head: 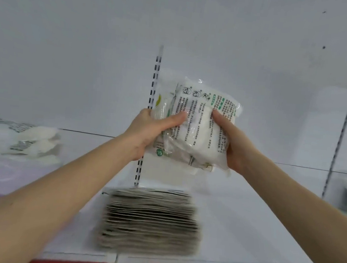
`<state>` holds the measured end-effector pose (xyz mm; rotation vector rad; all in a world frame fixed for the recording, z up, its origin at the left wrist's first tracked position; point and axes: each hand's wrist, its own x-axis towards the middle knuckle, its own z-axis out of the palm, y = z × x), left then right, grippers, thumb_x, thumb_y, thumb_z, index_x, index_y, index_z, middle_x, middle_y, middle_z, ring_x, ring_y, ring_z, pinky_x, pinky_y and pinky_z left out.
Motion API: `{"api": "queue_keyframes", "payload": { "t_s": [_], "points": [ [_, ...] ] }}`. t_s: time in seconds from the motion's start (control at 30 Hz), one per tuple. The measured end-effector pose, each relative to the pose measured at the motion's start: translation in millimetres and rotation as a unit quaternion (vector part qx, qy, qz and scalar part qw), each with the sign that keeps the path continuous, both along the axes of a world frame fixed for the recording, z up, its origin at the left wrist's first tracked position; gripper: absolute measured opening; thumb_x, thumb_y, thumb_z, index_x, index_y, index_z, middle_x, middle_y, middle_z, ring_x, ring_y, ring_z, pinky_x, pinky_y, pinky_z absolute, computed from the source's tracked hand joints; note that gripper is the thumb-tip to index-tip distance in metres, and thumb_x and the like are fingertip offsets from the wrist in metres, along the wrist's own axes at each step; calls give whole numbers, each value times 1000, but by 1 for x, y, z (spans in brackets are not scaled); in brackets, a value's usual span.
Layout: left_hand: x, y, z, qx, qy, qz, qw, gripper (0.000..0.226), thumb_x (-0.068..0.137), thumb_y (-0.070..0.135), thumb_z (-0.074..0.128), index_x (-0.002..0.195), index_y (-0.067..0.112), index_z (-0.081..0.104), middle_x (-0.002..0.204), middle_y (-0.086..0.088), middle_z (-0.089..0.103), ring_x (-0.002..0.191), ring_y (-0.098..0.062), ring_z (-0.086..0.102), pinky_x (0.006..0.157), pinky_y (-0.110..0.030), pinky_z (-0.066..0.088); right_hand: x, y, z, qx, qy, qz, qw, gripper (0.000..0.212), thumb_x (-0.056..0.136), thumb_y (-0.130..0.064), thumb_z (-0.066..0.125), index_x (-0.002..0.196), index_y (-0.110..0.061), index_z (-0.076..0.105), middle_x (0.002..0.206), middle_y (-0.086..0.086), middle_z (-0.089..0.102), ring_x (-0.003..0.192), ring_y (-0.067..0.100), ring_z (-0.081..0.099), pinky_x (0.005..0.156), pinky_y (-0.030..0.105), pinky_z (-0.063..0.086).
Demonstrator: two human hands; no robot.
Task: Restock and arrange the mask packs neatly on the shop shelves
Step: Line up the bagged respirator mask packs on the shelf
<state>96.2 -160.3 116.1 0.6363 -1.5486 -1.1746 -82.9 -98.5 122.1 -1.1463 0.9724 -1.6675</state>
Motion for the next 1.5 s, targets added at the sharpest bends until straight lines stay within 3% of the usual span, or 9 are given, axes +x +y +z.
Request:
{"api": "queue_keyframes", "payload": {
  "t_s": [0.23, 0.37, 0.57, 0.8, 0.87, 0.97, 1.17, 1.4, 1.5],
  "points": [
    [-155, 90, -28, 81, 12, -185, 979, 88, 45, 55, 79, 118, 10, 58, 104, -6, 71, 80, -22, 70, 64, -34, 56, -144, 127, -21, 10, -9, -144, 989, 64, 62, -36, 75, 118, -9, 61, 105, 10, 71, 93, 27, 70, 75, 39, 56],
    [-232, 127, -46, 150, 33, -273, 950, 73, 53, 45, 77, 117, 12, 63, 109, -10, 70, 95, -28, 68, 87, -47, 53, -201, 185, -31, 38, 11, -238, 970, 37, 74, -34, 73, 97, -6, 65, 81, 7, 74, 69, 21, 72, 55, 29, 58],
    [-326, 161, -53, 201, 58, -382, 900, 50, 65, 29, 71, 113, 16, 65, 104, -9, 71, 85, -25, 70, 69, -41, 58, -274, 232, -38, 49, 83, -339, 936, 43, 75, -38, 72, 101, -5, 63, 84, 9, 73, 67, 19, 71, 53, 26, 56],
    [-413, 155, -57, 192, 57, -341, 919, 69, 55, 26, 79, 119, 10, 61, 109, -14, 69, 97, -32, 67, 74, -46, 55, -350, 233, -49, 97, 347, -602, 712, 96, 71, -51, 73, 144, -14, 23, 148, 8, 29, 135, 27, 31, 106, 45, 33],
    [-438, 150, -55, 195, 61, -328, 922, 76, 49, 27, 83, 120, 10, 61, 110, -14, 69, 97, -33, 66, 76, -49, 55, -370, 228, -49, 47, 426, -614, 662, 75, 79, -45, 69, 140, -18, 35, 143, 5, 36, 133, 24, 34, 105, 39, 32],
    [-474, 135, -48, 192, 74, -324, 924, 83, 43, 29, 85, 120, 12, 60, 113, -13, 68, 99, -34, 66, 76, -50, 55, -396, 213, -47, -12, 473, -545, 692, 39, 86, -36, 62, 120, -18, 59, 122, 4, 55, 117, 21, 50, 95, 31, 40],
    [-526, 112, -34, 150, 58, -343, 925, 64, 61, 39, 75, 118, 12, 62, 110, -12, 69, 96, -31, 67, 65, -39, 56, -447, 192, -44, 34, 541, -438, 717, 84, 70, -51, 72, 141, -29, 35, 139, -5, 42, 125, 14, 41, 100, 29, 33],
    [-570, 89, -42, 184, 25, -282, 941, 62, 72, 39, 73, 126, 14, 53, 113, -9, 68, 96, -30, 67, 66, -39, 57, -509, 184, -52, -36, 403, -373, 835, 42, 87, -35, 58, 128, -25, 51, 109, -11, 62, 90, -2, 62, 71, 14, 51],
    [-583, 86, -50, 212, -16, -238, 948, 49, 81, 33, 69, 122, 10, 55, 108, -11, 69, 89, -29, 68, 63, -37, 56, -542, 183, -49, -60, 271, -384, 881, 18, 96, -33, 45, 94, -22, 58, 81, 1, 61, 71, 17, 60, 63, 29, 50]
  ]
}}
